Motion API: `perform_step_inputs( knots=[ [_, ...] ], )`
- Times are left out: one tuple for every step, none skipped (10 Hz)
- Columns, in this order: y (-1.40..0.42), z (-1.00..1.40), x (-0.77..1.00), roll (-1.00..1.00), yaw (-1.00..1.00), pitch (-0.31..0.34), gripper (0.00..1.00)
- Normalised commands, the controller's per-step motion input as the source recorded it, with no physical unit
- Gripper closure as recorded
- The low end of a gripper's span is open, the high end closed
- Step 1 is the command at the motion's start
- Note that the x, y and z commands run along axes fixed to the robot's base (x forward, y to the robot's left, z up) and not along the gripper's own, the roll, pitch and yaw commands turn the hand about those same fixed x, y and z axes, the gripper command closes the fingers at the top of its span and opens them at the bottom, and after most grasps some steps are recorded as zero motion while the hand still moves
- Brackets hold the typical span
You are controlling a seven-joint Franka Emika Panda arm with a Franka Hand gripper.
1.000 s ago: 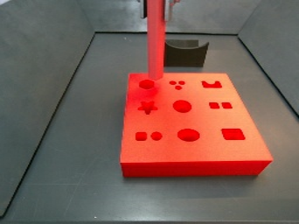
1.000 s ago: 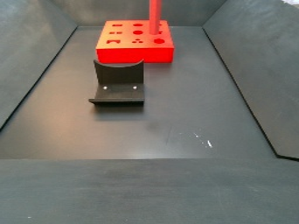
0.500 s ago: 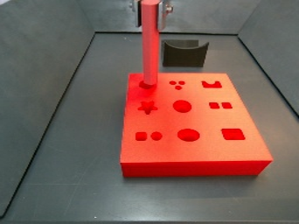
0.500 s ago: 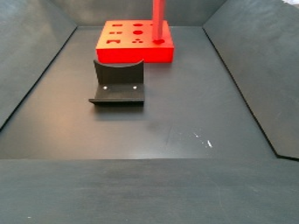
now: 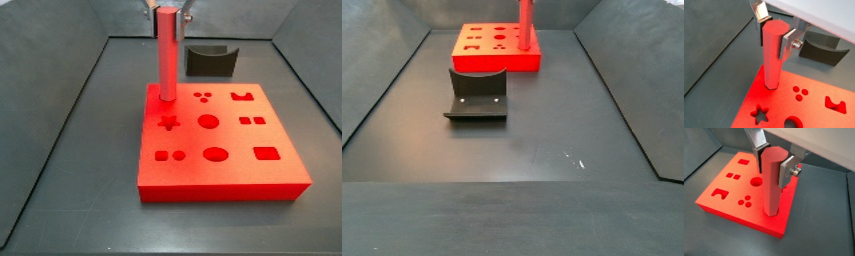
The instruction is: Insert the hexagon object.
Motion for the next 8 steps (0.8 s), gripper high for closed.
perform_step_inputs(
  knots=[
    [0.0, -0.19, 0.0, 0.0, 0.0, -0.047, 1.0],
    [0.0, -0.34, 0.11, 0.03, 0.0, 0.0, 1.0],
    [0.0, -0.54, 0.21, 0.09, 0.0, -0.003, 1.0],
    [0.0, -0.65, 0.12, 0.13, 0.0, -0.017, 1.0],
    [0.0, -0.65, 0.08, 0.15, 0.0, -0.01, 1.0],
    [0.0, -0.54, 0.0, 0.2, 0.0, -0.023, 1.0],
    [-0.01, -0.48, 0.0, 0.19, 0.0, -0.019, 1.0],
    [-0.03, -0.47, 0.0, 0.19, 0.0, -0.01, 1.0]
  ],
)
